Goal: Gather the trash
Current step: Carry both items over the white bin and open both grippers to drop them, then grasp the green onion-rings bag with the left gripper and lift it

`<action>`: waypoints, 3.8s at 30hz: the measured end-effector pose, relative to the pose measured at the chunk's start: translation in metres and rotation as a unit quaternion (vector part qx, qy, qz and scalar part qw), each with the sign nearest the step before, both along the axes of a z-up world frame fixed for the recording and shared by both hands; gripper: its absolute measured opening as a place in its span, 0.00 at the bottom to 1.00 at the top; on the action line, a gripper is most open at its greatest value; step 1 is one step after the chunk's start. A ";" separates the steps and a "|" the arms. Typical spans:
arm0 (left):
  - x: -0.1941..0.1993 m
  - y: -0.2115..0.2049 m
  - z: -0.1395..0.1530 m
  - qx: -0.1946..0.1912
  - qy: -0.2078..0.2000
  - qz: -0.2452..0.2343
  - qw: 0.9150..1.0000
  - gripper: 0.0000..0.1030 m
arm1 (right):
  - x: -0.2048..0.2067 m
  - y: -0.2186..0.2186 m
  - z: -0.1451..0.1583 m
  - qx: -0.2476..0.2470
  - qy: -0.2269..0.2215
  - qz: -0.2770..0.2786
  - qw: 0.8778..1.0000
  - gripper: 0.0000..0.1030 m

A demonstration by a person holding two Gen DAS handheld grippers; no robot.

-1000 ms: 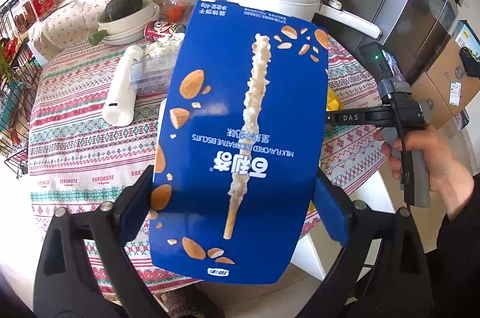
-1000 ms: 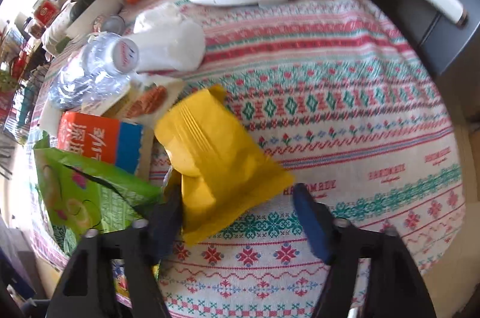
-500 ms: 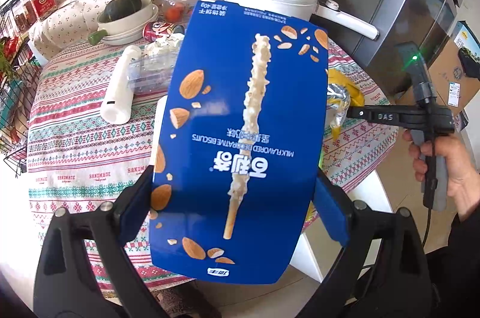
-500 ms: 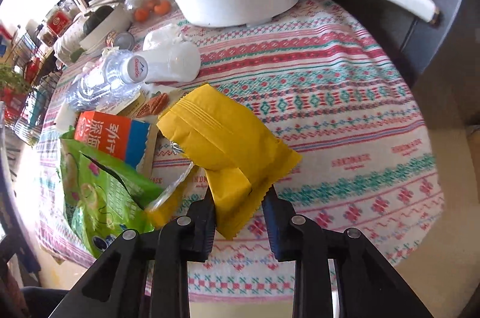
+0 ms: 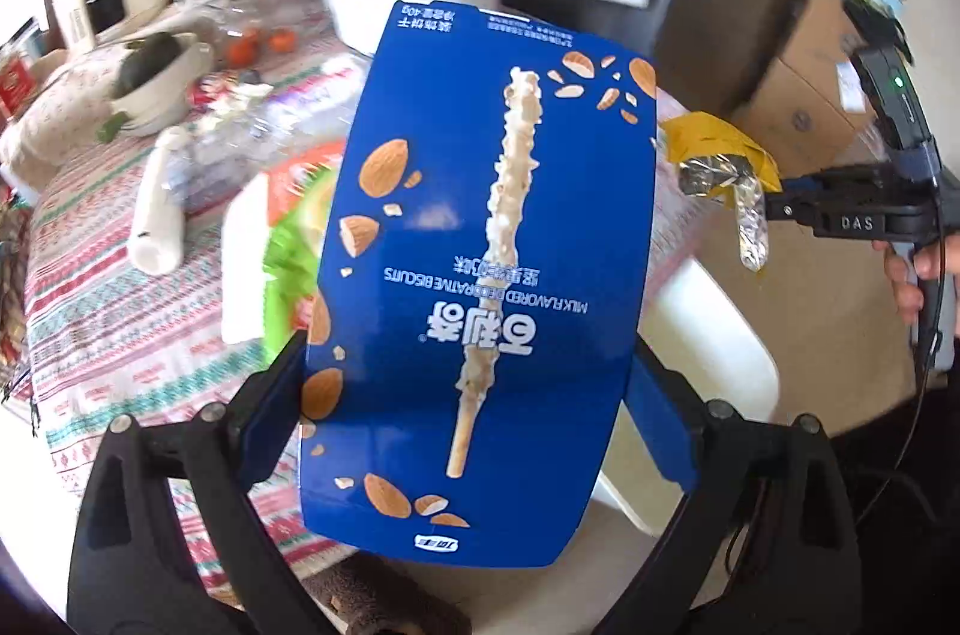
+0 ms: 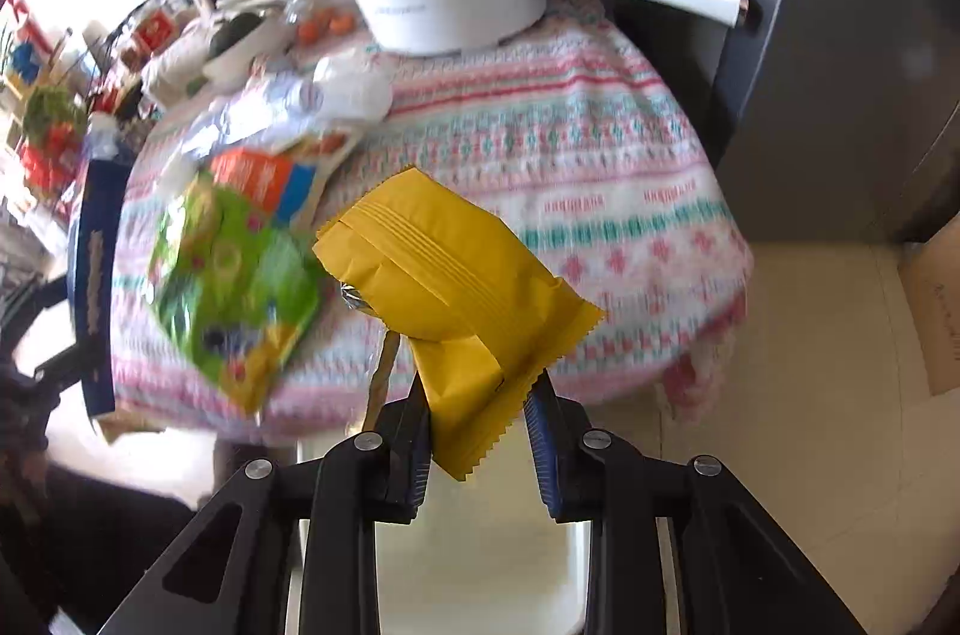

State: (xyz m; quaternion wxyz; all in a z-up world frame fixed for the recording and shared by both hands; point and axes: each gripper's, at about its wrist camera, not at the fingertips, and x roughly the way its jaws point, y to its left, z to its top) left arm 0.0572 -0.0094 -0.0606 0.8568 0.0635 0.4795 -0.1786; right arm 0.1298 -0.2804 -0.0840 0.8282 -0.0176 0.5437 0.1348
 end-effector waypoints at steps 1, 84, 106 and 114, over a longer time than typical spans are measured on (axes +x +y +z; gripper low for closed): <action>-0.006 -0.006 -0.003 0.001 0.007 -0.016 1.000 0.93 | -0.009 -0.004 -0.004 -0.003 0.006 0.004 1.000 0.28; 0.048 0.064 -0.092 -0.196 0.136 0.213 0.947 0.30 | -0.045 0.022 -0.027 -0.039 0.043 0.036 0.998 0.78; -0.010 0.129 0.010 -0.151 0.020 0.188 0.970 0.03 | -0.011 0.083 -0.005 -0.035 -0.008 0.040 0.999 0.79; -0.026 0.160 0.033 -0.213 -0.005 0.181 0.960 0.02 | 0.007 0.151 -0.016 -0.051 -0.016 0.081 0.995 0.79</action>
